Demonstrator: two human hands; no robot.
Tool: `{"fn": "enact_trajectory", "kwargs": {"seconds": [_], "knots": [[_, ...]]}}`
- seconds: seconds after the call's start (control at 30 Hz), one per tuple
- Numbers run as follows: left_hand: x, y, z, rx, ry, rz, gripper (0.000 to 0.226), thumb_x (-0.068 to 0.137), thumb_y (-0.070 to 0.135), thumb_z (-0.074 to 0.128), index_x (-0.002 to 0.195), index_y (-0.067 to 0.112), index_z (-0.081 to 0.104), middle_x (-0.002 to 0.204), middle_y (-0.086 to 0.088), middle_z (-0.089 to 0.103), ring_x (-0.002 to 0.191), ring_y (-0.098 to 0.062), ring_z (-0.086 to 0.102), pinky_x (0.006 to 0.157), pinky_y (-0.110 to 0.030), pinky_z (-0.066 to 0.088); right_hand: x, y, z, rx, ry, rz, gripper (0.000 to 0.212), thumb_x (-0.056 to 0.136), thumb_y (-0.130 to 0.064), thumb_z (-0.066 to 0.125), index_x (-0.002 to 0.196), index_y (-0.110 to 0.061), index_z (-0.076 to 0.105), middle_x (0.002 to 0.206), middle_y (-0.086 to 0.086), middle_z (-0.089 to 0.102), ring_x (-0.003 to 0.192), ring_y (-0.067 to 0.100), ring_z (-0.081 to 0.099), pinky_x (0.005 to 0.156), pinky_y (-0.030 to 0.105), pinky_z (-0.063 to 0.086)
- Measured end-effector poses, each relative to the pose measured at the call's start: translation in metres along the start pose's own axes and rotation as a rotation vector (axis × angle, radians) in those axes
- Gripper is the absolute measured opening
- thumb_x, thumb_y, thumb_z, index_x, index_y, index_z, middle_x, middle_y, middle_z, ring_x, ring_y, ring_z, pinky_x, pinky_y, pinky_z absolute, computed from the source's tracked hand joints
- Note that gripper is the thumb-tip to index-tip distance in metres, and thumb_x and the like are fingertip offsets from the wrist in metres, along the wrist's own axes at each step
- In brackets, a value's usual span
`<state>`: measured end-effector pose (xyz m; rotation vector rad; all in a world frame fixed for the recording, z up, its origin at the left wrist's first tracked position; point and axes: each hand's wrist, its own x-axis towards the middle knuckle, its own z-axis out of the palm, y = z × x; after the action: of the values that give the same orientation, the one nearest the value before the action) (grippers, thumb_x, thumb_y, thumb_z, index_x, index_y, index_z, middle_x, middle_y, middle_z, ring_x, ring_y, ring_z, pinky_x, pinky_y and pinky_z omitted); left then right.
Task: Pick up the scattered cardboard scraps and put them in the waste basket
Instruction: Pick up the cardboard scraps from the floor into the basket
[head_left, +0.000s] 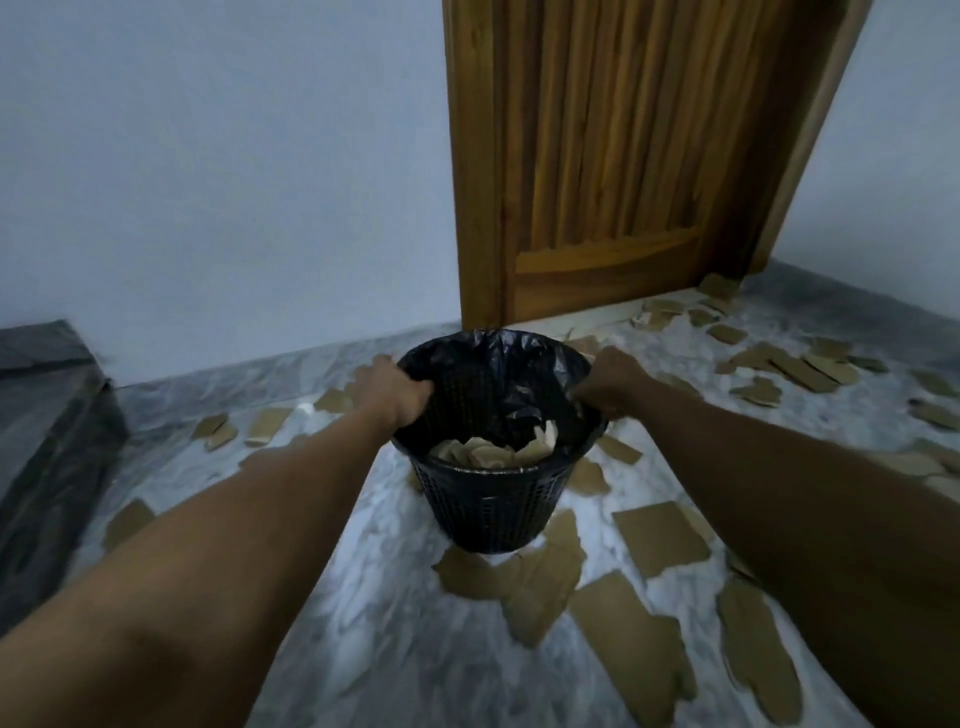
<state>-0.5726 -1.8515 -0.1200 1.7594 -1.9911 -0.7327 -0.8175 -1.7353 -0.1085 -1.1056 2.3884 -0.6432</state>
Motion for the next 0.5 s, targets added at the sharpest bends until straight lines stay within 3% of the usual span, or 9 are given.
{"fn": "enact_trajectory", "kwargs": {"seconds": [0.07,0.13,0.2,0.3,0.4,0.5], "knots": [[-0.007,-0.018,0.011,-0.114,-0.198,-0.195,0.064,0.093,0.038,0.06,0.142,0.001,0.041,0.138,-0.022,0.048,0.117,-0.043,0.054,0.083,-0.044,0.052,0.0,0.026,0.012,0.106,-0.183,0.177,0.034,0.089,-0.017,0.072,0.112,0.004,0.057,0.114,0.023,0.06,0.077,0.032,0.064,0.06,0.038,0.057],[-0.016,-0.028,0.02,-0.285,-0.434,-0.281,0.046,0.101,0.028,0.048,0.137,0.0,0.046,0.134,-0.02,0.049,0.102,-0.044,0.062,0.074,-0.049,0.057,-0.007,0.036,0.022,0.331,-0.405,0.307,0.046,0.098,-0.017,0.058,0.137,0.003,0.043,0.137,0.029,0.05,0.093,0.035,0.065,0.065,0.042,0.061],[-0.014,-0.028,0.022,-0.411,-0.459,-0.281,0.029,0.101,0.01,0.041,0.122,-0.004,0.056,0.122,-0.021,0.057,0.085,-0.04,0.067,0.064,-0.046,0.061,-0.008,0.039,0.025,0.565,-0.477,0.338,0.048,0.103,-0.01,0.047,0.145,0.006,0.031,0.136,0.034,0.048,0.097,0.038,0.065,0.063,0.043,0.061],[-0.001,-0.007,0.017,-0.544,-0.4,-0.226,0.024,0.1,0.001,0.038,0.11,-0.003,0.06,0.116,-0.022,0.062,0.085,-0.035,0.067,0.065,-0.046,0.063,0.0,0.041,0.011,0.781,-0.416,0.346,0.038,0.104,-0.006,0.042,0.139,0.009,0.039,0.108,0.03,0.06,0.087,0.038,0.065,0.076,0.045,0.061],[0.001,0.042,0.014,-0.641,-0.36,-0.096,0.017,0.1,-0.001,0.044,0.099,0.003,0.061,0.106,-0.016,0.061,0.083,-0.028,0.063,0.06,-0.042,0.062,0.011,0.047,-0.018,0.909,-0.255,0.322,0.031,0.103,-0.003,0.044,0.131,0.006,0.047,0.118,0.029,0.059,0.082,0.037,0.066,0.05,0.041,0.06],[-0.007,0.1,0.027,-0.766,-0.252,0.021,0.005,0.093,-0.001,0.059,0.097,0.001,0.063,0.089,-0.014,0.065,0.076,-0.029,0.065,0.065,-0.044,0.062,0.025,0.066,-0.036,1.045,-0.02,0.316,0.022,0.1,0.0,0.047,0.12,0.006,0.055,0.107,0.023,0.062,0.078,0.033,0.065,0.041,0.035,0.056]]}}
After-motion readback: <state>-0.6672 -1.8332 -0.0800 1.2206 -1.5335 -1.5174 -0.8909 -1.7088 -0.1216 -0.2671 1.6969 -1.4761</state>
